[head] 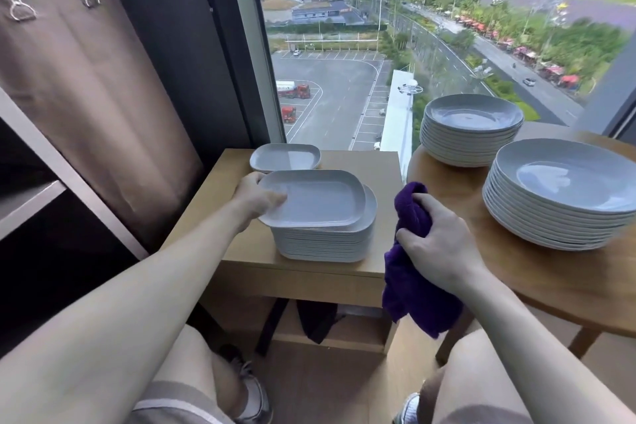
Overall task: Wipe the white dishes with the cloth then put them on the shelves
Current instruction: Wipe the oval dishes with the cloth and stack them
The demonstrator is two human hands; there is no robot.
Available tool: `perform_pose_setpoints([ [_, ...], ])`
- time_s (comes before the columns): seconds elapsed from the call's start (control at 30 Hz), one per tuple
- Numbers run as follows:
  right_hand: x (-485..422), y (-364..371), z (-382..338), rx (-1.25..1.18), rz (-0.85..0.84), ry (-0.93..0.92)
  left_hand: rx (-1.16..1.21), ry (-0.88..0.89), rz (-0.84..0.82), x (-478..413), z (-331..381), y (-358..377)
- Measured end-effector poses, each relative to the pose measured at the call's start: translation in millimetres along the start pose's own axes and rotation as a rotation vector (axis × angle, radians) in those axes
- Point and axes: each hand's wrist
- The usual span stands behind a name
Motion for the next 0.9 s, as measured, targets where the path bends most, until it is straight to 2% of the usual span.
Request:
perform_pose_setpoints([
  [0.23, -31.5, 2.1, 0.2, -0.014, -0.016, 0.003, -0.122, 0.054, -0.063, -9.9, -9.5, 10.6],
  [0.37, -55.8, -2.3, 9.1, 0.046, -0.099, 0.011, -0.182, 0.047, -0.118, -24.7, -13.2, 9.5],
  [0.43, -69.3, -3.2, 15.4, 0.090, -0.157, 0.023, -0.103, -0.014, -0.144, -40.3, -11.6, 6.0],
  [0.63, -110.9, 7.6, 35.3, 0.131, -0.177, 0.053, 0.190, -0.268, -0.005, -113.6, -9.0, 10.5],
  [0.77, -138.3, 20.6, 49.6, 0.170, -0.180, 0.050, 0.259, -0.404, -0.003, -154.4, -9.1, 23.5],
  [0.9, -160.2, 29.3, 62.5, 0.200, -0.155, 0.034, 0.278, -0.464, -0.033, -183.4, -5.8, 43.7],
])
Point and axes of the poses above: each hand's wrist, its own x-axis away from the middle knuckle, its own y-axis out of the palm, z = x × y, and after that the axes turned 6 degrees about -y, right-handed
